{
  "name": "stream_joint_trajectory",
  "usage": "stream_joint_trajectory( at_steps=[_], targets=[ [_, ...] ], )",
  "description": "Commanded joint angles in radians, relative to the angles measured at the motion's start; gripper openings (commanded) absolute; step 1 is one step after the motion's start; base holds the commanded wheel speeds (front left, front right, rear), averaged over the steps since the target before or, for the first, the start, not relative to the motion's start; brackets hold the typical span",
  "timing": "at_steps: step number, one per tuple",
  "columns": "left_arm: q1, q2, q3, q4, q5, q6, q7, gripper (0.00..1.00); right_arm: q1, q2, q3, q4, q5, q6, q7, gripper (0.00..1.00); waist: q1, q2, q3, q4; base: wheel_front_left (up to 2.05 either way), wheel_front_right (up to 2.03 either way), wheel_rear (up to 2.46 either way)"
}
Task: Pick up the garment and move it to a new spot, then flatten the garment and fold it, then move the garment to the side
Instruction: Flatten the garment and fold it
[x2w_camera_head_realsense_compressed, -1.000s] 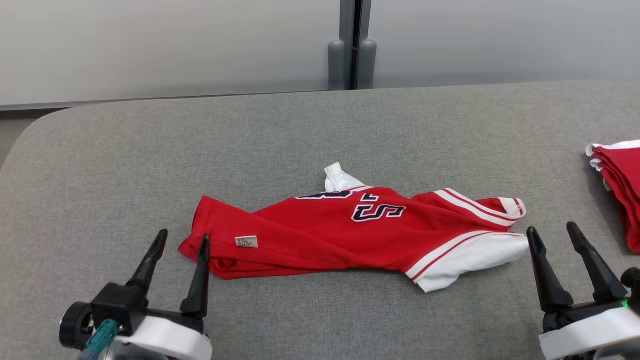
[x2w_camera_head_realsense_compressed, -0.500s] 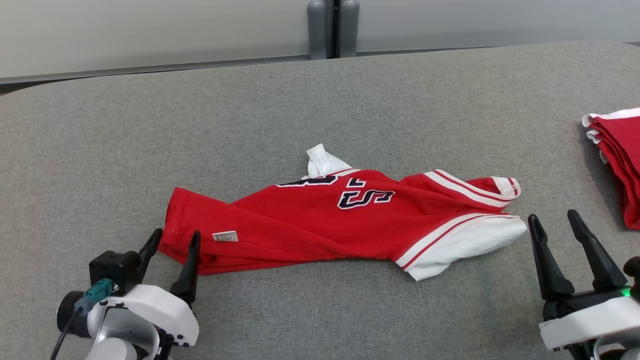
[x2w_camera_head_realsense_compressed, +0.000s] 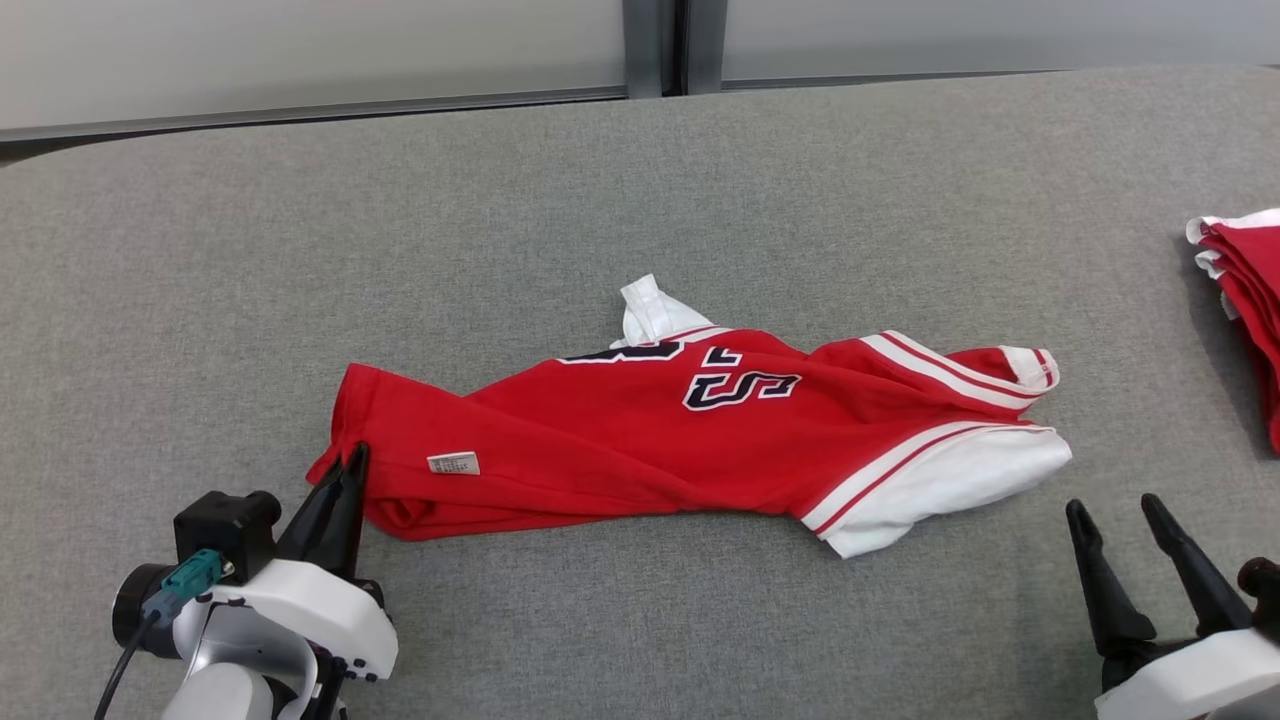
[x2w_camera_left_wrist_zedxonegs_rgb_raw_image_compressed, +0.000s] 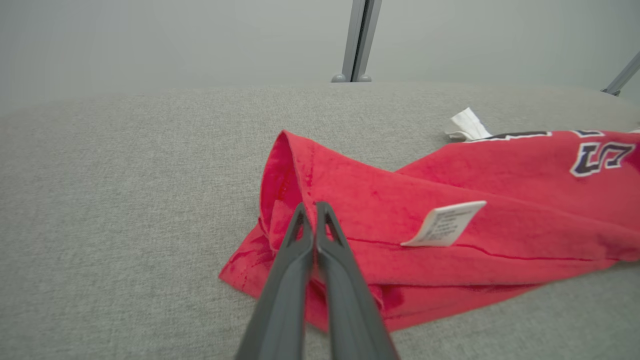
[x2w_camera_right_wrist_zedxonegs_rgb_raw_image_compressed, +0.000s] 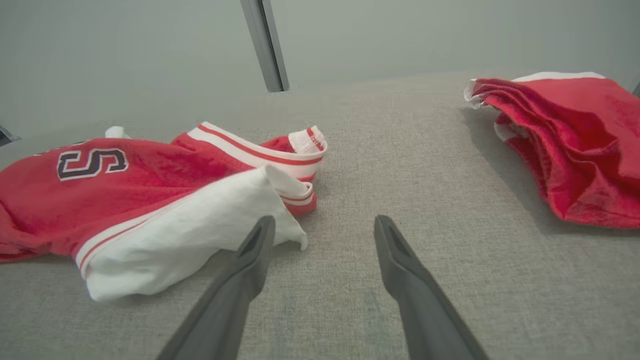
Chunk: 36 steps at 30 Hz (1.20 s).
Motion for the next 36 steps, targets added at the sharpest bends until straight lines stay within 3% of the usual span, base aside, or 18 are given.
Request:
stream_joint_trajectory(
  at_steps=[1, 14, 16, 17, 27, 36],
  targets=[
    [-0.027, 0.005, 0.001, -0.007, -0.002, 0.002, -0.008, 0.00, -0.002, -0.013, 0.014, 0.021, 0.005, 0.000, 0.003, 1.00, 0.0000, 0.0000, 0.009, 0.005, 0.00, 0.00, 0.00],
    [-0.057, -0.008, -0.013, -0.003, 0.000, 0.009, -0.032, 0.00, -0.146, -0.090, 0.170, 0.148, 0.008, 0.000, -0.029, 1.00, 0.0000, 0.0000, 0.039, 0.024, 0.00, 0.00, 0.00],
    [-0.061, -0.010, -0.014, -0.006, -0.001, 0.009, -0.041, 0.00, -0.156, -0.099, 0.184, 0.156, 0.010, 0.000, -0.040, 0.29, 0.0000, 0.0000, 0.036, 0.025, 0.00, 0.00, 0.00],
    [-0.060, -0.011, -0.015, -0.008, -0.002, 0.009, -0.047, 0.00, -0.159, -0.101, 0.194, 0.156, 0.015, 0.000, -0.045, 0.00, 0.0000, 0.0000, 0.033, 0.025, 0.00, 0.00, 0.00],
    [-0.036, -0.001, -0.006, -0.061, 0.009, 0.034, -0.080, 0.00, -0.137, -0.127, 0.220, 0.088, 0.041, 0.000, -0.092, 0.00, 0.0000, 0.0000, -0.016, 0.012, 0.00, 0.00, 0.00],
    [-0.029, 0.025, 0.001, -0.237, 0.048, 0.078, -0.093, 0.00, -0.122, -0.121, 0.131, -0.073, 0.024, 0.000, -0.142, 0.00, 0.0000, 0.0000, -0.078, 0.004, 0.00, 0.00, 0.00]
  ],
)
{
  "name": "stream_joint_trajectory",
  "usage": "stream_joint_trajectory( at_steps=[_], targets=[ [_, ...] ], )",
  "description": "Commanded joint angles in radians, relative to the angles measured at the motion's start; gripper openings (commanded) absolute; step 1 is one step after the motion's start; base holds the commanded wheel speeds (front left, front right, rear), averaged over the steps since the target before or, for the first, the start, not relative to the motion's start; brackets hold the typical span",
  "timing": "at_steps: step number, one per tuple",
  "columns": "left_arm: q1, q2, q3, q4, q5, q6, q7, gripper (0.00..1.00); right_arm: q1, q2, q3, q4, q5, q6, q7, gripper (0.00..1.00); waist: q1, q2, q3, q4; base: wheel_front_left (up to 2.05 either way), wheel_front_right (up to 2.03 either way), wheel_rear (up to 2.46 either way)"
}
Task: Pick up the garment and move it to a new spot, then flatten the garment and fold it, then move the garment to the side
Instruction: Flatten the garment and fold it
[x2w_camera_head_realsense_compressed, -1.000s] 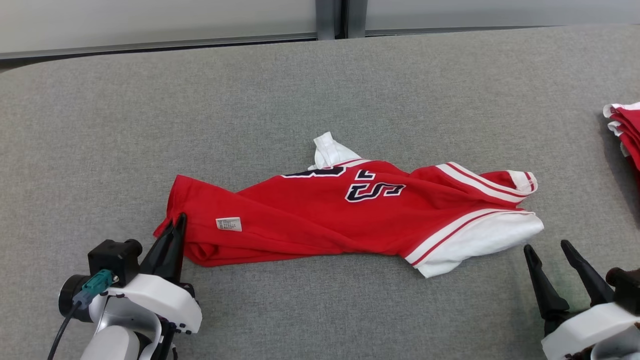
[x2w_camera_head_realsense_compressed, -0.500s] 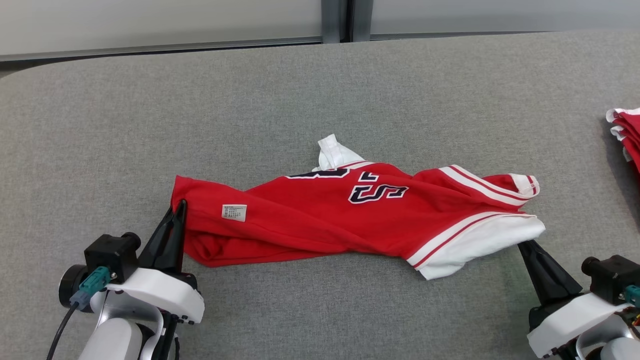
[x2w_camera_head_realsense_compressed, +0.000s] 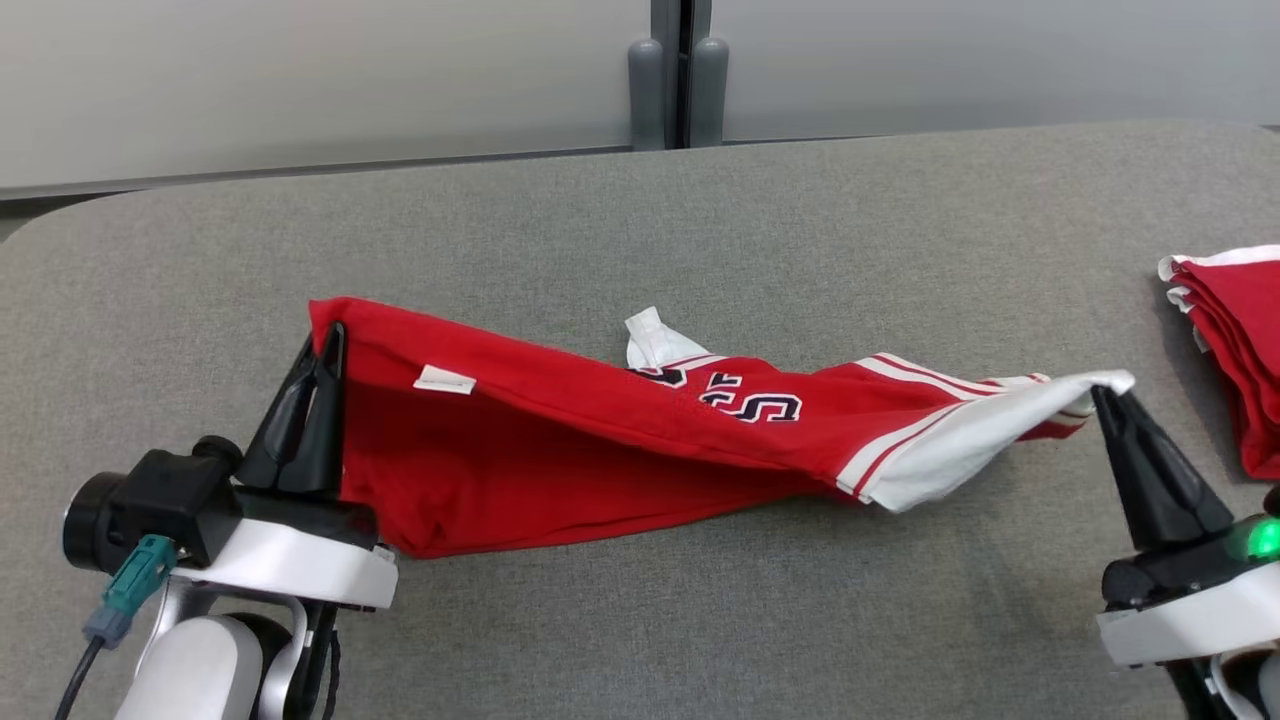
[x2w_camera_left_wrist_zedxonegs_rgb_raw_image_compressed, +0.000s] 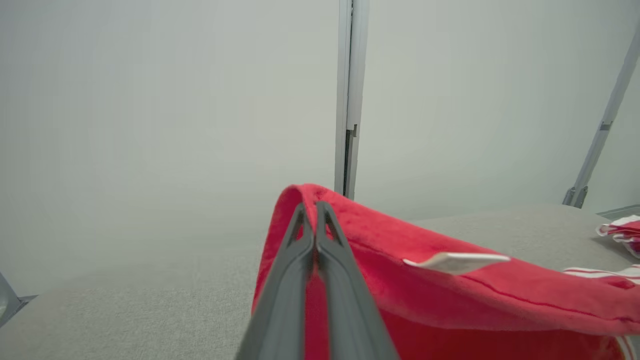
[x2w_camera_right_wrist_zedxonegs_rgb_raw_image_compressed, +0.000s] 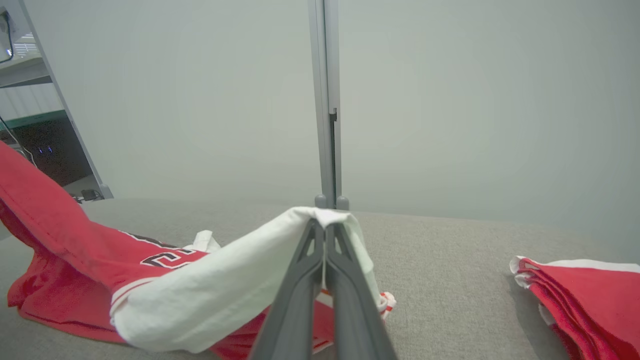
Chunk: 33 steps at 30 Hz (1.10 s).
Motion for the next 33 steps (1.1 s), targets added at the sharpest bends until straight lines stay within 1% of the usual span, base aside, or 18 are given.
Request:
stream_joint_trajectory(
  at_steps=[1, 2, 3, 9, 12, 16, 20, 26, 30, 33],
  targets=[
    [0.000, 0.008, 0.004, -0.022, 0.010, 0.009, -0.003, 0.00, -0.008, -0.001, -0.014, -0.017, -0.012, 0.000, -0.005, 0.00, 0.0000, 0.0000, -0.013, -0.003, 0.00, 0.00, 0.00],
    [-0.004, 0.010, 0.007, -0.049, 0.016, 0.016, -0.004, 0.00, -0.016, 0.001, -0.031, -0.040, -0.014, 0.000, -0.004, 0.00, 0.0000, 0.0000, -0.018, -0.005, 0.00, 0.00, 0.00],
    [-0.018, 0.019, 0.016, -0.104, 0.034, 0.032, -0.007, 0.00, -0.036, 0.005, -0.070, -0.088, -0.024, 0.000, -0.007, 0.00, 0.0000, 0.0000, -0.028, -0.008, 0.00, 0.00, 0.00],
    [-0.068, 0.038, 0.048, -0.267, 0.071, 0.076, -0.001, 0.00, -0.113, 0.024, -0.194, -0.245, -0.060, 0.000, 0.018, 0.00, 0.0000, 0.0000, -0.056, -0.014, 0.00, 0.00, 0.00],
    [-0.109, 0.045, 0.050, -0.325, 0.087, 0.082, 0.013, 0.00, -0.147, 0.025, -0.231, -0.306, -0.072, 0.000, 0.045, 0.00, 0.0000, 0.0000, -0.065, -0.013, 0.00, 0.00, 0.00],
    [-0.150, 0.046, 0.039, -0.357, 0.090, 0.079, 0.036, 0.00, -0.185, 0.029, -0.255, -0.351, -0.070, 0.000, 0.079, 0.00, 0.0000, 0.0000, -0.069, -0.015, 0.00, 0.00, 0.00],
    [-0.177, 0.042, 0.034, -0.350, 0.085, 0.078, 0.043, 0.00, -0.214, 0.039, -0.264, -0.363, -0.058, 0.000, 0.090, 0.00, 0.0000, 0.0000, -0.058, -0.018, 0.00, 0.00, 0.00],
    [-0.293, 0.024, 0.025, -0.278, 0.056, 0.049, 0.028, 0.00, -0.318, 0.040, -0.261, -0.322, -0.023, 0.000, 0.093, 0.00, 0.0000, 0.0000, 0.004, -0.016, 0.00, 0.00, 0.00],
    [-0.441, 0.009, 0.018, -0.182, 0.036, 0.015, 0.014, 0.00, -0.455, 0.017, -0.246, -0.256, 0.014, 0.000, 0.091, 0.00, 0.0000, 0.0000, 0.073, -0.008, 0.00, 0.00, 0.00],
    [-0.580, 0.003, 0.019, -0.082, 0.040, -0.008, -0.012, 0.00, -0.607, -0.003, -0.212, -0.175, 0.044, 0.000, 0.084, 0.00, 0.0000, 0.0000, 0.122, -0.006, 0.00, 0.00, 0.00]
  ],
)
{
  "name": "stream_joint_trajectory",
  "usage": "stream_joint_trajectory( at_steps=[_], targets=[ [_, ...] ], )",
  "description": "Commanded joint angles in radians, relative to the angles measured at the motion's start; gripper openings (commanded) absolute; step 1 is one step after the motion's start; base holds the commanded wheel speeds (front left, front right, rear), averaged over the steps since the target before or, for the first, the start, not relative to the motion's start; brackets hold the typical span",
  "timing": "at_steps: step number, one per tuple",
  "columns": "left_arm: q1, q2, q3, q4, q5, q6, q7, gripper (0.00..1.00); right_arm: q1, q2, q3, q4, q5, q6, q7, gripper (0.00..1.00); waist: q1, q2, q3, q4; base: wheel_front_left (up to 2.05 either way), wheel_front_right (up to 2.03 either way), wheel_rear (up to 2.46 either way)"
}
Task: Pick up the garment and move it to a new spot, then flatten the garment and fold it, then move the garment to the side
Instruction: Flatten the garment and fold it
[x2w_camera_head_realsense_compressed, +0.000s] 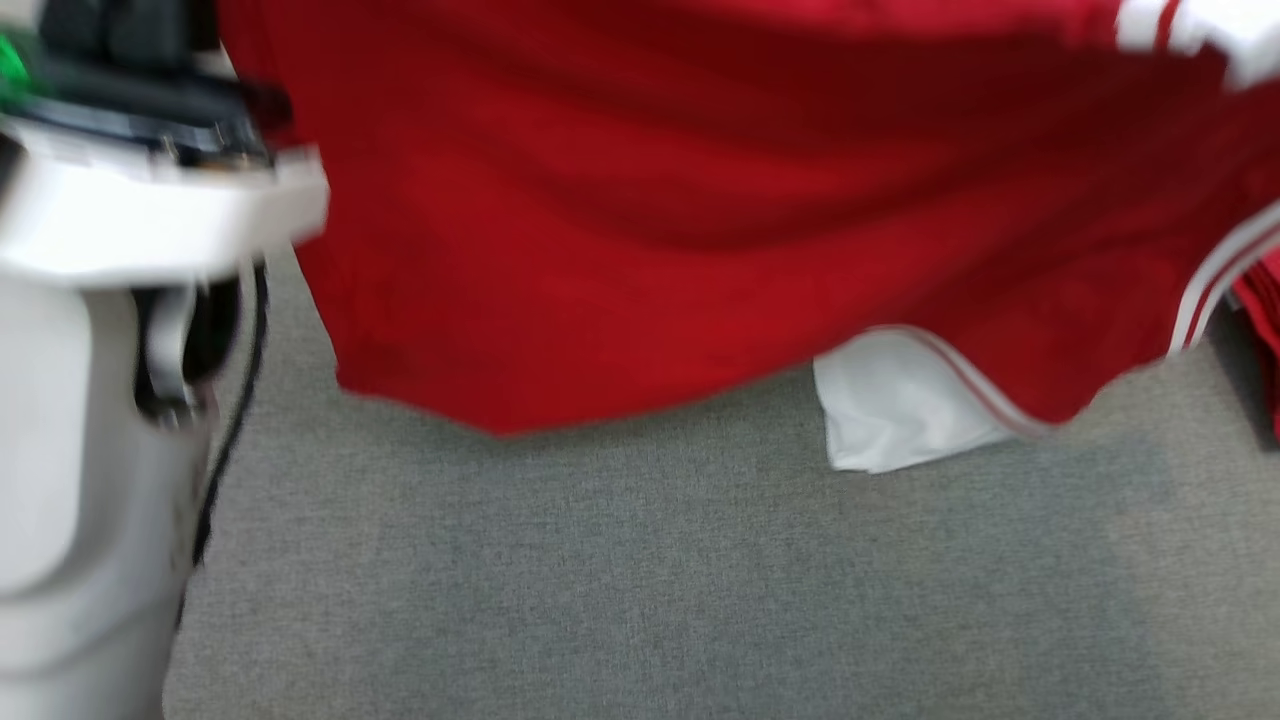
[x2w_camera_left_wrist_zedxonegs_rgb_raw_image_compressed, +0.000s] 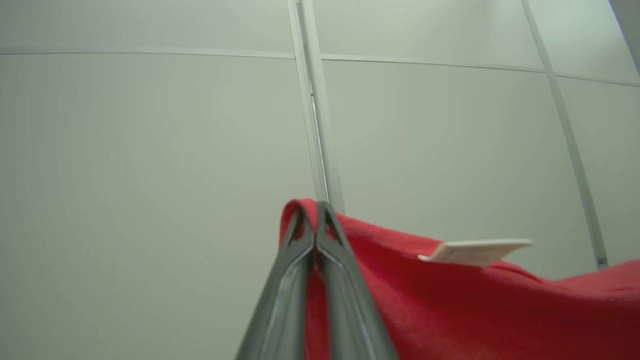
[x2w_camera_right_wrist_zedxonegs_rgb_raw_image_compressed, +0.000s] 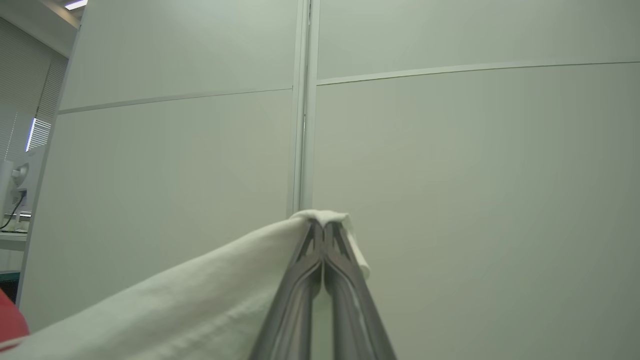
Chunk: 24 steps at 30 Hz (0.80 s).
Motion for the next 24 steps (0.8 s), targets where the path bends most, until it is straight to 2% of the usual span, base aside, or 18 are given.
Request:
stream_joint_trajectory(
  at_steps=[1, 6, 14, 19, 24],
  targets=[
    [-0.060, -0.004, 0.004, 0.051, 0.002, -0.010, -0.012, 0.00, -0.073, -0.010, 0.018, 0.041, 0.018, 0.000, -0.009, 0.00, 0.0000, -0.0001, 0.051, 0.005, 0.00, 0.00, 0.00],
    [-0.293, -0.025, 0.010, 0.256, 0.007, -0.031, -0.064, 0.00, -0.356, -0.013, 0.107, 0.223, 0.052, 0.000, -0.032, 0.00, 0.0000, -0.0001, 0.113, 0.007, 0.00, 0.00, 0.00],
    [-0.556, -0.038, 0.034, 0.589, 0.020, -0.055, -0.115, 0.00, -0.721, 0.045, 0.285, 0.552, 0.098, 0.000, -0.121, 0.00, 0.0000, -0.0001, 0.157, -0.002, 0.00, 0.00, 0.00],
    [-0.596, -0.066, 0.028, 0.842, -0.007, -0.092, -0.119, 0.00, -0.793, 0.098, 0.396, 0.773, 0.145, 0.000, -0.148, 0.00, 0.0000, -0.0001, 0.171, -0.010, 0.00, 0.00, 0.00],
    [-0.542, -0.107, 0.020, 1.079, -0.036, -0.121, -0.120, 0.00, -0.727, 0.148, 0.496, 0.970, 0.209, 0.000, -0.158, 0.00, 0.0000, -0.0001, 0.186, -0.020, 0.00, 0.00, 0.00]
  ],
)
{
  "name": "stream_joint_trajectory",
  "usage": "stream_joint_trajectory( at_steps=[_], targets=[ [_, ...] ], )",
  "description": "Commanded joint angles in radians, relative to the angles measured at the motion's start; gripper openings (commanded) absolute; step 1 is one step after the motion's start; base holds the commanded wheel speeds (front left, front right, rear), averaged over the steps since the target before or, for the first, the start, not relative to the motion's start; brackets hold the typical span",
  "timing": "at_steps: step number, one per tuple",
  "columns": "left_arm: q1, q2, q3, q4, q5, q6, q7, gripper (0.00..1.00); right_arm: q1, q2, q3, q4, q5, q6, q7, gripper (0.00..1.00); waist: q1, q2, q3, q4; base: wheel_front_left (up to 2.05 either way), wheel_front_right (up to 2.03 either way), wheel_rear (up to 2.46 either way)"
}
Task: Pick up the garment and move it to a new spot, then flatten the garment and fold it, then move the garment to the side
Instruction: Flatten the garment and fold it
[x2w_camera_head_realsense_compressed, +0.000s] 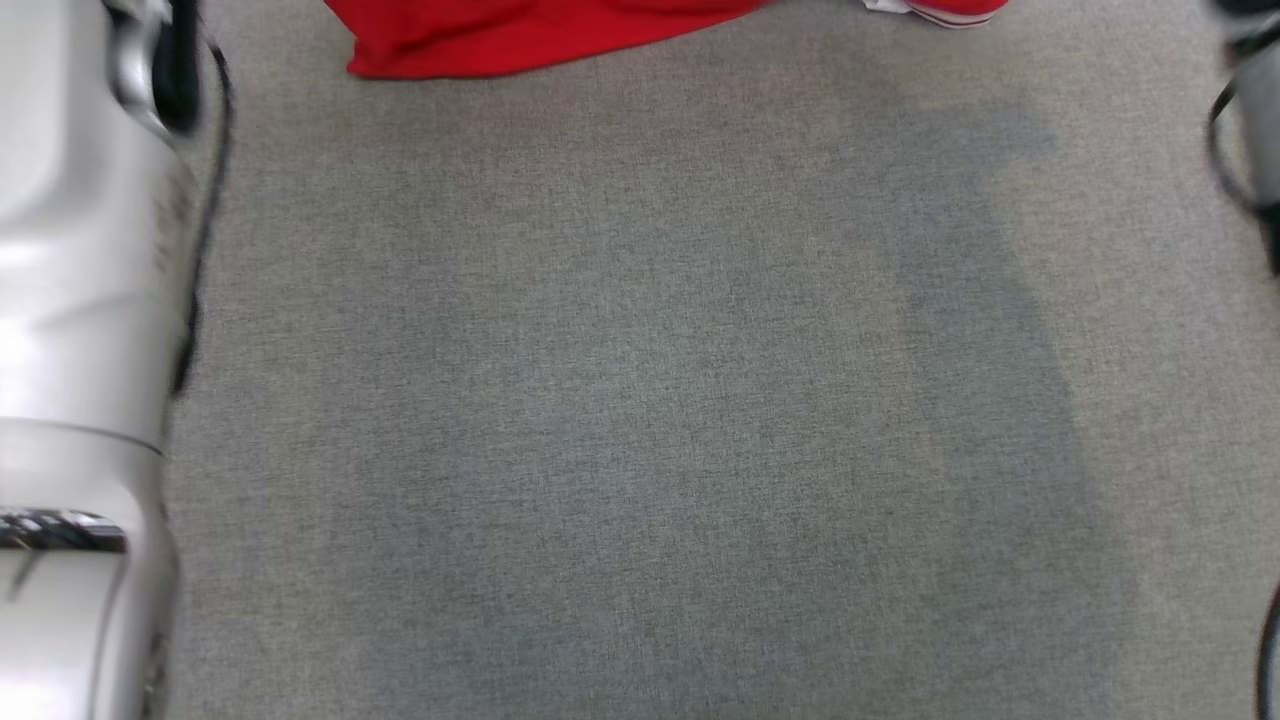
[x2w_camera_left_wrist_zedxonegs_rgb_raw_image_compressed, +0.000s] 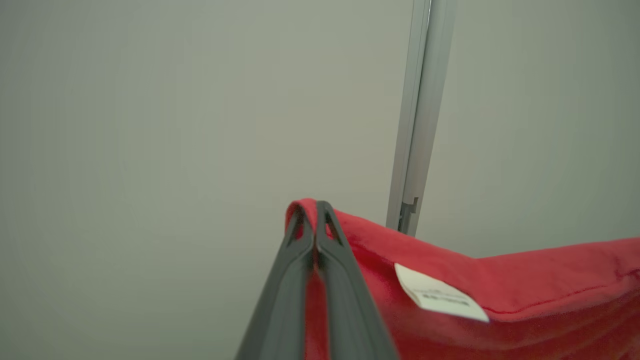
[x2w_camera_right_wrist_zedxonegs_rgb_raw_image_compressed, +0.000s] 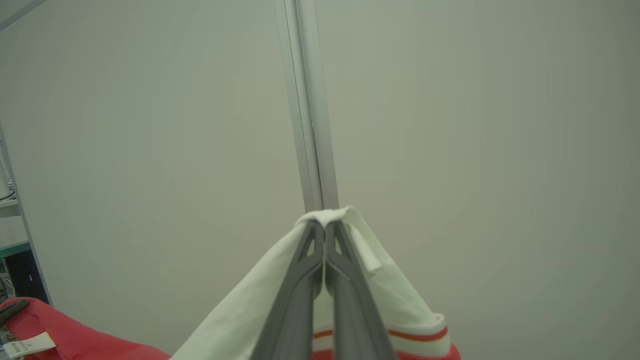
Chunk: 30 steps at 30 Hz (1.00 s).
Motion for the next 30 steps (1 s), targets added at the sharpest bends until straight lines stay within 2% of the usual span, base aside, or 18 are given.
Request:
stream_joint_trajectory(
  at_steps=[1, 5, 11, 14, 23, 30],
  targets=[
    [0.037, -0.017, 0.007, 0.051, -0.017, -0.010, -0.004, 0.00, 0.046, 0.011, 0.023, 0.047, 0.025, 0.000, -0.008, 0.00, 0.0000, 0.0000, 0.009, -0.004, 0.00, 0.00, 0.00],
    [0.106, -0.035, 0.031, 0.139, -0.048, -0.024, -0.006, 0.00, 0.138, 0.042, 0.087, 0.126, 0.084, 0.000, -0.019, 0.00, 0.0000, 0.0000, 0.022, -0.012, 0.00, 0.00, 0.00],
    [0.238, -0.058, 0.084, 0.119, -0.077, -0.037, -0.004, 0.00, 0.306, 0.045, 0.124, 0.124, 0.174, 0.000, -0.027, 0.00, 0.0000, 0.0000, 0.024, -0.010, 0.00, 0.00, 0.00],
    [0.327, -0.066, 0.125, 0.060, -0.086, -0.042, -0.004, 0.00, 0.437, 0.029, 0.087, 0.054, 0.208, 0.000, -0.026, 0.00, 0.0000, 0.0000, 0.010, -0.006, 0.00, 0.00, 0.00],
    [0.684, -0.078, 0.230, -0.199, -0.020, -0.053, -0.004, 0.00, 0.868, -0.009, -0.023, -0.218, 0.164, 0.000, -0.026, 0.00, 0.0000, 0.0000, -0.110, -0.018, 0.00, 0.00, 0.00],
    [0.968, -0.087, 0.248, -0.425, 0.046, -0.059, -0.004, 0.00, 1.174, -0.066, -0.103, -0.436, 0.105, 0.000, -0.026, 0.00, 0.0000, 0.0000, -0.210, -0.010, 0.00, 0.00, 0.00]
  ],
)
